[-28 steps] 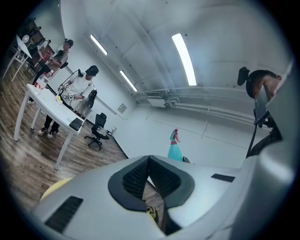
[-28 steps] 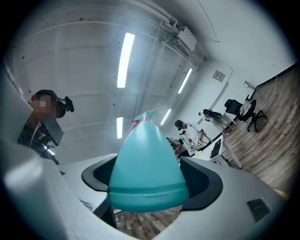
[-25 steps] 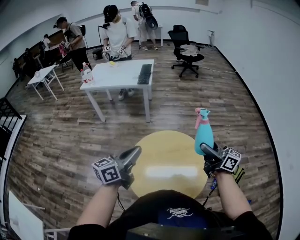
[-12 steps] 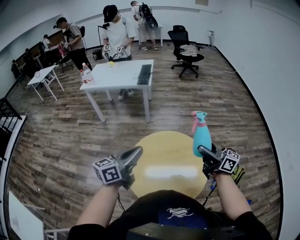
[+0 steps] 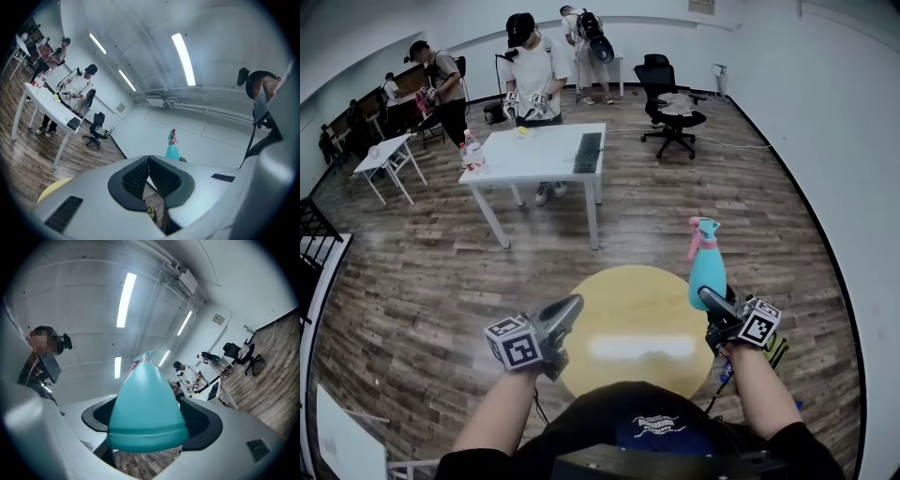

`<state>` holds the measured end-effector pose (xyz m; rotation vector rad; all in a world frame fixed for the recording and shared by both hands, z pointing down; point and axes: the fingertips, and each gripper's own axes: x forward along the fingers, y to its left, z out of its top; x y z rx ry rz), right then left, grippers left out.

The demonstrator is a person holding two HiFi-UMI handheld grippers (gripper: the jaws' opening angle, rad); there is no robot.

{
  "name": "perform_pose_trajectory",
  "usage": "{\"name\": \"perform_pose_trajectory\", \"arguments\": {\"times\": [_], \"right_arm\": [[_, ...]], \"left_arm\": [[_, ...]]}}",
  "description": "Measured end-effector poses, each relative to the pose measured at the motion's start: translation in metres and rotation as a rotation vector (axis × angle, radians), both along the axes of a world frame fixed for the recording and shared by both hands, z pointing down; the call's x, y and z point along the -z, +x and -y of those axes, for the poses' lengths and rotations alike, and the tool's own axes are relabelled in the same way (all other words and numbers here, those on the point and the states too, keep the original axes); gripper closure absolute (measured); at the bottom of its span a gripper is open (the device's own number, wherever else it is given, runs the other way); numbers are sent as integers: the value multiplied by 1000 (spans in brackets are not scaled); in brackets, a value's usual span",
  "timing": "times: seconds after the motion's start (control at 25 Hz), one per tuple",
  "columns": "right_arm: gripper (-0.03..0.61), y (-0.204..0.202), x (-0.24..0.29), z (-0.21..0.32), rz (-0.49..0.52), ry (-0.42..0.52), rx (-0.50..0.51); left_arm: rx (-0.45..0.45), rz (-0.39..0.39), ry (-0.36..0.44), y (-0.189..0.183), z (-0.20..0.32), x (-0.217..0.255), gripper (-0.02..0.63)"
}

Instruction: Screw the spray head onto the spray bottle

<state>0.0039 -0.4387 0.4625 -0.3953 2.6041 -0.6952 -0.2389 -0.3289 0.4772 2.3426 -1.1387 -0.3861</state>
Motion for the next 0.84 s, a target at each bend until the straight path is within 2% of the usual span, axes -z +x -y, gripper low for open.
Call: {"name": "perform_pose_trajectory", "arguments": {"times": [0.36, 0.68, 0.84], "right_arm": [[147, -8, -3, -10, 30, -3, 25], [147, -6, 8, -6, 16, 9, 7], [147, -12, 4, -20, 52, -8, 32]], "left_arm": [[-2, 3, 0, -4, -6, -10, 612], [1, -2, -4, -6, -6, 0, 612], [-2, -1, -2, -8, -14, -7, 612]]}}
